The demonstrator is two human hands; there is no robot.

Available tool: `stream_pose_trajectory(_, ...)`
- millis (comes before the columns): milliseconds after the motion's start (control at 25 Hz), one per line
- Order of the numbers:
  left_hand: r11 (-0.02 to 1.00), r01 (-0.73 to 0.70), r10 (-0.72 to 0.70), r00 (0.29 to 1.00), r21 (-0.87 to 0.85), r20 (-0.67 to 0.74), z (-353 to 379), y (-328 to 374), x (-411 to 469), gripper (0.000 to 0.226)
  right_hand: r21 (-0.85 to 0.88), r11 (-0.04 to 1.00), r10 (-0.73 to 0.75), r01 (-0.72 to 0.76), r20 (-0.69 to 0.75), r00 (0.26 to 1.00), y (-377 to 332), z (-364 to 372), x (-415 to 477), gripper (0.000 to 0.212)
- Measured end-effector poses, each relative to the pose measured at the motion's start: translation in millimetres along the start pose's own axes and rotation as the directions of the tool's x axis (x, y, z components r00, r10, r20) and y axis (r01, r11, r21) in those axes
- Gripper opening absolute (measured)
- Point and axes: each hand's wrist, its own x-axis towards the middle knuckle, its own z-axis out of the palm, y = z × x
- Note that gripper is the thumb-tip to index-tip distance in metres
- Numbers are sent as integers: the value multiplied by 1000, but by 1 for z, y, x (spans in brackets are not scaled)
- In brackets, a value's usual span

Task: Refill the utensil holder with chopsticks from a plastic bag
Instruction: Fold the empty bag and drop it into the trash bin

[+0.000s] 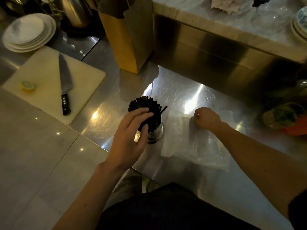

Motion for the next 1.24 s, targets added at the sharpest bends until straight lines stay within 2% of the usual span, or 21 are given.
stream_pose_trajectory(160,988,0,5,999,-156,32,2,8,-16,28,229,972,60,-47,-51,997,0,-11,-39,2)
stream_pose_trajectory(320,953,88,-56,992,-290,115,-3,-3,-21,23,423,906,103,-21,-170,980,-17,-41,-94,7)
stream_pose_trajectory(440,910,223,-139,958,-348,250,-8,-9,-19,25,517,856,152,-21,-214,965,-39,-69,-151,8)
stream_pose_trajectory(560,887,303,-157,908,-349,389,-17,-16,-21,29,635,772,264,0,-321,910,-63,-90,-215,9)
stream_pose_trajectory(680,846,403,-169,824,-350,541,-23,-22,-27,46,694,717,318,60,-403,858,-94,-96,-266,13)
stream_pose_trajectory(800,707,609,-224,675,-360,703,-25,-24,-33,71,760,634,370,145,-463,806,-122,-97,-300,15)
stream_pose_trajectory(880,618,693,-213,602,-371,769,-32,-24,-34,90,824,520,413,225,-473,779,-138,-99,-319,14)
stream_pose_trajectory(920,560,725,-188,582,-400,791,-36,-23,-33,94,850,455,423,265,-468,776,-144,-100,-327,13)
stream_pose_trajectory(960,495,750,-153,572,-438,806,-41,-21,-32,87,871,392,428,295,-457,780,-149,-99,-333,13)
stream_pose_trajectory(1080,334,749,-28,615,-572,788,-61,-15,-25,41,912,241,449,331,-407,796,-159,-93,-341,13)
stream_pose_trajectory(1160,335,694,7,675,-637,738,-76,-16,-20,29,924,192,454,331,-383,805,-160,-86,-340,13)
stream_pose_trajectory(1240,391,635,-1,724,-666,690,-88,-14,-14,26,929,165,438,332,-371,819,-160,-81,-337,11)
